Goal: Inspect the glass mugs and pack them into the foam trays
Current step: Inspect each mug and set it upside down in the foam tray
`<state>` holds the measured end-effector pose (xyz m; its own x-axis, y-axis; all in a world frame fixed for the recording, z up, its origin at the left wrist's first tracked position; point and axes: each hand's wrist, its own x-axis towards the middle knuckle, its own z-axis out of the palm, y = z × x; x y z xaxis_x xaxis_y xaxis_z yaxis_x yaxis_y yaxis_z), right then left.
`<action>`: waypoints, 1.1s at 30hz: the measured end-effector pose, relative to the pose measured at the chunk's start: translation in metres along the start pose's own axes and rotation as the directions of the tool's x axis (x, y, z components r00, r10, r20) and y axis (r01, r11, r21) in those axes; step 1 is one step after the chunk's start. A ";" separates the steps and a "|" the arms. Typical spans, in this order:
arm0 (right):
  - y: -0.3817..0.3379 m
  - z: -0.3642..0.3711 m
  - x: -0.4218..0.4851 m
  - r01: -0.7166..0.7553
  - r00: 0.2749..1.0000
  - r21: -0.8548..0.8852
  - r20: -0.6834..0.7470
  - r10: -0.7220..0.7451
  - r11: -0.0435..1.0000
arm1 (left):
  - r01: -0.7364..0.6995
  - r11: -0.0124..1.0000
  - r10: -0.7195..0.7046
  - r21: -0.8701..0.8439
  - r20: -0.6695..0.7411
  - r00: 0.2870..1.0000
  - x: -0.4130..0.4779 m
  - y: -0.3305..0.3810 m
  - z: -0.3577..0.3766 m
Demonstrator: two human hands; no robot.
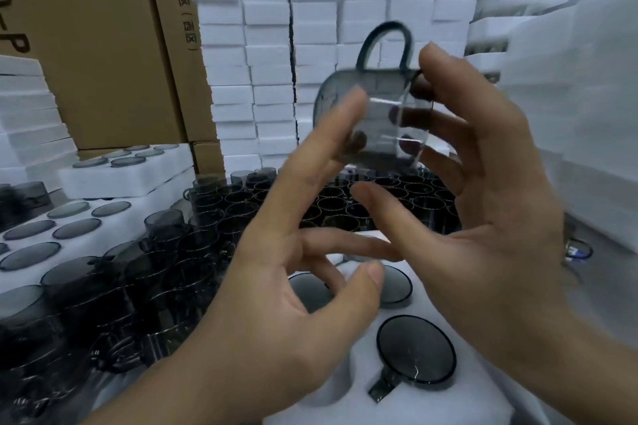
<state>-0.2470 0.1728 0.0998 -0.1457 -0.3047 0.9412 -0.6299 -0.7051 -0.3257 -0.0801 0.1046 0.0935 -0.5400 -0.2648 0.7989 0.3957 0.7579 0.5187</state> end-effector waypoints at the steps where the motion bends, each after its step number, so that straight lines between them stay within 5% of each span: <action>1: 0.003 -0.005 0.002 0.016 0.999 -0.030 -0.028 -0.016 0.999 | 0.001 0.999 -0.002 0.048 0.036 0.999 0.000 -0.002 0.000; 6: 0.007 0.009 0.011 0.035 0.995 0.028 -0.098 -0.033 0.999 | -0.065 0.973 0.047 0.223 0.089 0.995 -0.001 -0.013 0.001; 17: -0.002 -0.004 0.012 -0.044 0.995 -0.304 -0.103 0.013 0.952 | -0.209 0.827 0.219 0.521 0.043 0.975 0.002 -0.014 0.002; 25: 0.000 -0.004 0.014 -0.033 0.996 -0.385 -0.090 -0.002 0.922 | -0.177 0.879 0.223 0.443 -0.053 0.973 0.001 -0.014 0.000; 33: 0.000 0.000 0.010 0.072 0.993 -0.477 0.116 -0.019 0.876 | 0.096 0.989 -0.048 0.115 -0.362 0.931 0.009 -0.016 -0.007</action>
<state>-0.2489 0.1700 0.1092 -0.0446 -0.3631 0.9307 -0.9262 -0.3340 -0.1747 -0.0856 0.0857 0.0943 -0.2529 -0.4987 0.8291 0.2544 0.7925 0.5542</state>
